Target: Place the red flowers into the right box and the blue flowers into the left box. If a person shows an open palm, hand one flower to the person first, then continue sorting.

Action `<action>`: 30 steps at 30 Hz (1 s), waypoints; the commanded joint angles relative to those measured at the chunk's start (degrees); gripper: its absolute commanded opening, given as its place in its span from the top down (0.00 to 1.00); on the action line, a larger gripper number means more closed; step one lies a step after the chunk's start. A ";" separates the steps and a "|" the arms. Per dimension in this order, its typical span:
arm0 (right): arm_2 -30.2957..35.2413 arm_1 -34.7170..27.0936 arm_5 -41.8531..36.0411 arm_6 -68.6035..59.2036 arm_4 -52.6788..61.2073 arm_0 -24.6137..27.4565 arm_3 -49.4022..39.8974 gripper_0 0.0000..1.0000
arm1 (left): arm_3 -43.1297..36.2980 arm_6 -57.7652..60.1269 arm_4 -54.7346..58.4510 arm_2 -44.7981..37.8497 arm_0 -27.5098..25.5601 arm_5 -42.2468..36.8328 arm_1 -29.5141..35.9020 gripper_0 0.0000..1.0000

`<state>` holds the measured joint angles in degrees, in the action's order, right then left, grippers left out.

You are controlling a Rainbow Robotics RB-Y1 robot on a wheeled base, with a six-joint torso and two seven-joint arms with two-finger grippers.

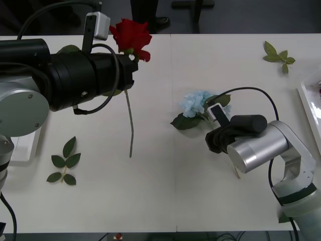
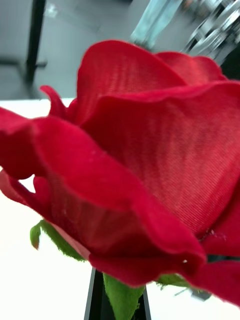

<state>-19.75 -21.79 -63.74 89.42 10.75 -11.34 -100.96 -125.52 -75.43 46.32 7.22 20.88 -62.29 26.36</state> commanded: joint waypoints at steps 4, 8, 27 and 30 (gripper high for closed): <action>7.79 -4.32 -0.86 8.84 10.09 2.47 -9.43 0.00 | 1.33 0.19 4.92 0.16 4.17 7.80 -3.86 1.00; 12.01 -4.14 -5.08 13.33 15.27 3.52 -13.30 0.00 | 3.88 0.10 6.41 1.22 5.22 11.05 -6.24 1.00; 40.84 1.92 -29.78 31.96 55.70 4.40 -23.06 0.00 | 17.76 -1.74 5.27 10.45 9.79 25.46 -14.94 1.00; 41.98 1.92 -30.66 31.08 60.80 4.40 -22.09 0.00 | 17.76 -1.65 5.62 10.97 9.88 25.38 -14.94 1.00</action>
<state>22.79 -19.65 -94.24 120.55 68.27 -6.63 -122.41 -106.77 -75.49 51.82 17.32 28.92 -37.52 11.44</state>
